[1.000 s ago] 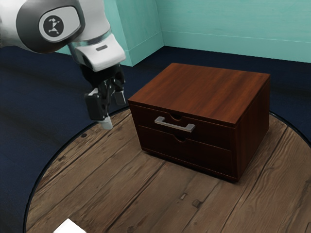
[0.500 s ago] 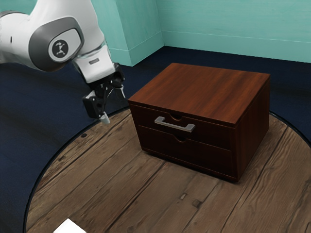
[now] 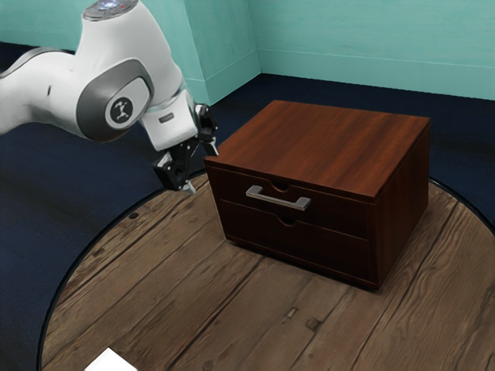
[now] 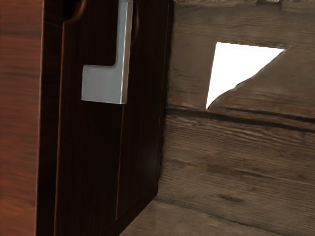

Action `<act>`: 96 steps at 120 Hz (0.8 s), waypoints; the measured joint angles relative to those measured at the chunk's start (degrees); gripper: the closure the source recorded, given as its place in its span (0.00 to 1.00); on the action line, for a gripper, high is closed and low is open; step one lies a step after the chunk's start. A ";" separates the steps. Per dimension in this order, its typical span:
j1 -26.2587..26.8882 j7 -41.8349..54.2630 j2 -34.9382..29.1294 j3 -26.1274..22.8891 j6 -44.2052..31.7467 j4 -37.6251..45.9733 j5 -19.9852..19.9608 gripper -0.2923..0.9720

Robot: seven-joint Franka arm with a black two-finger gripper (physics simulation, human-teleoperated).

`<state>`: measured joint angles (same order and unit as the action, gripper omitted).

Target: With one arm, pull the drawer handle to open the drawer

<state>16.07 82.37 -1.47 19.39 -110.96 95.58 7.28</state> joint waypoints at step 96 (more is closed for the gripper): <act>14.64 4.20 1.83 6.06 -8.21 4.12 -6.33 0.53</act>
<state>30.71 86.57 0.36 25.45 -119.18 99.70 0.95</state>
